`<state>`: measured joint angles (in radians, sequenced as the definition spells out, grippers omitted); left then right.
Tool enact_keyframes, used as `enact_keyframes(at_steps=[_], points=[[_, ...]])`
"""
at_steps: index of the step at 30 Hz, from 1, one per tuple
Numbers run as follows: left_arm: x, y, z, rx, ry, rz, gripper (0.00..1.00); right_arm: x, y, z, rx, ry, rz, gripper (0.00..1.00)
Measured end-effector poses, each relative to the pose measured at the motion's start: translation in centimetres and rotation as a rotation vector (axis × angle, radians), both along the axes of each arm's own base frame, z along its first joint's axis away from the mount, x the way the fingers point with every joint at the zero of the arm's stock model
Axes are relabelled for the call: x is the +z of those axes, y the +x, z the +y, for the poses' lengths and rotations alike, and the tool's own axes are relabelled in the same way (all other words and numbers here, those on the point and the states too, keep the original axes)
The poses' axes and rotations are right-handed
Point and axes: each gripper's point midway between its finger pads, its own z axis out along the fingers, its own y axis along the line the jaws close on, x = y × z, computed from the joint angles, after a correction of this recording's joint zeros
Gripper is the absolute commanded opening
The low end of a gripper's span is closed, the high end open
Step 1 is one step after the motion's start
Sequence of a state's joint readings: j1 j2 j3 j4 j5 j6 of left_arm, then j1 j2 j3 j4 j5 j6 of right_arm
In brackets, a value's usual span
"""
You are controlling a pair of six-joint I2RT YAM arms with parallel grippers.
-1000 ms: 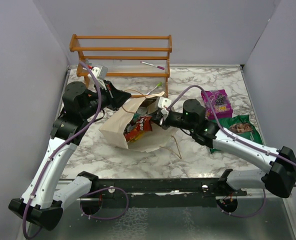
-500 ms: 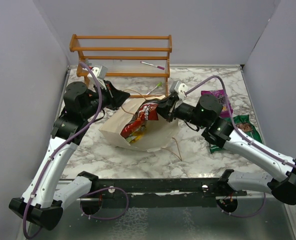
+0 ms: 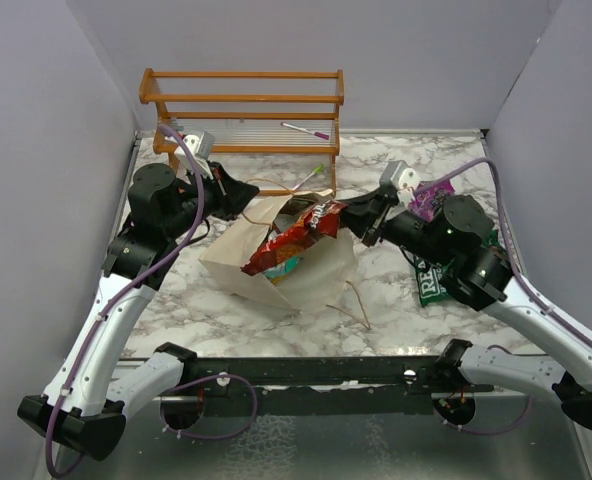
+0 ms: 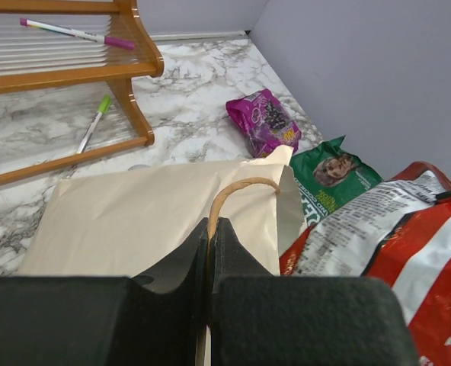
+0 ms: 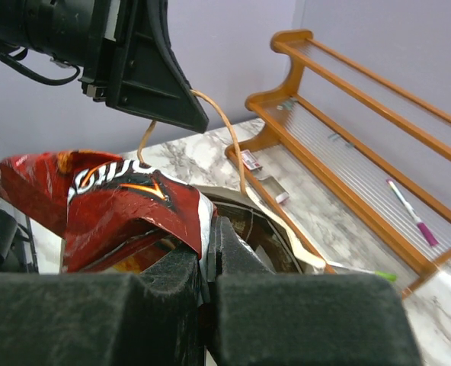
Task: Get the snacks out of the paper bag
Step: Take out the snack from the paper bag, then place the snack at the center of the board.
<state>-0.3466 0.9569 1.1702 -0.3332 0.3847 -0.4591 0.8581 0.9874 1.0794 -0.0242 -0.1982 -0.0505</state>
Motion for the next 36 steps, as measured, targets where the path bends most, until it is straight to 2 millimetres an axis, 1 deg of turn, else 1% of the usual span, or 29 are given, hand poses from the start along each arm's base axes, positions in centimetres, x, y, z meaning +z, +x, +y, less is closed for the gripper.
enact_keyframes(at_steps=[4, 6, 8, 9, 11, 15, 20, 24, 26, 29, 31, 34, 36], points=[[-0.3, 0.0, 0.2, 0.010, 0.008, 0.012, 0.00, 0.9, -0.8, -2.7, -0.061, -0.004, -0.023, 0.01], [-0.5, 0.0, 0.2, 0.011, 0.011, 0.016, 0.00, 1.5, -1.3, -4.3, -0.100, -0.001, -0.035, 0.01], [-0.5, 0.0, 0.2, 0.011, 0.013, 0.017, 0.00, 2.3, -1.9, -6.5, -0.152, 0.015, -0.049, 0.01], [-0.6, 0.0, 0.2, 0.011, 0.014, 0.017, 0.00, 2.4, -2.0, -7.0, -0.168, 0.018, -0.051, 0.01], [-0.6, 0.1, 0.2, 0.012, 0.015, 0.018, 0.00, 3.0, -2.3, -8.9, -0.228, 0.039, -0.055, 0.01], [-0.6, 0.1, 0.2, 0.012, 0.016, 0.020, 0.00, 3.7, -1.9, -13.1, -0.403, 0.099, -0.031, 0.01], [-0.7, 0.1, 0.2, 0.011, 0.019, 0.022, 0.00, 3.7, -0.4, -16.9, -0.618, 0.154, 0.015, 0.01], [-0.8, 0.0, 0.3, 0.012, 0.021, 0.023, 0.00, 2.1, 1.4, -19.2, -0.807, 0.149, 0.024, 0.02], [-0.9, 0.0, 0.3, 0.014, 0.023, 0.029, 0.00, 1.1, 2.7, -19.8, -0.901, 0.110, 0.015, 0.02], [-1.0, 0.0, 0.3, 0.014, 0.025, 0.032, 0.00, 0.1, 4.8, -19.9, -1.026, 0.041, -0.007, 0.02], [-1.1, 0.0, 0.3, 0.015, 0.026, 0.036, 0.00, -1.0, 6.4, -19.5, -1.107, -0.009, -0.033, 0.02], [-1.1, 0.0, 0.4, 0.017, 0.027, 0.038, 0.00, -4.0, 8.5, -18.8, -1.175, -0.117, -0.043, 0.02], [-1.1, 0.0, 0.4, 0.017, 0.026, 0.038, 0.00, -6.5, 10.1, -19.2, -1.223, -0.166, -0.007, 0.02]])
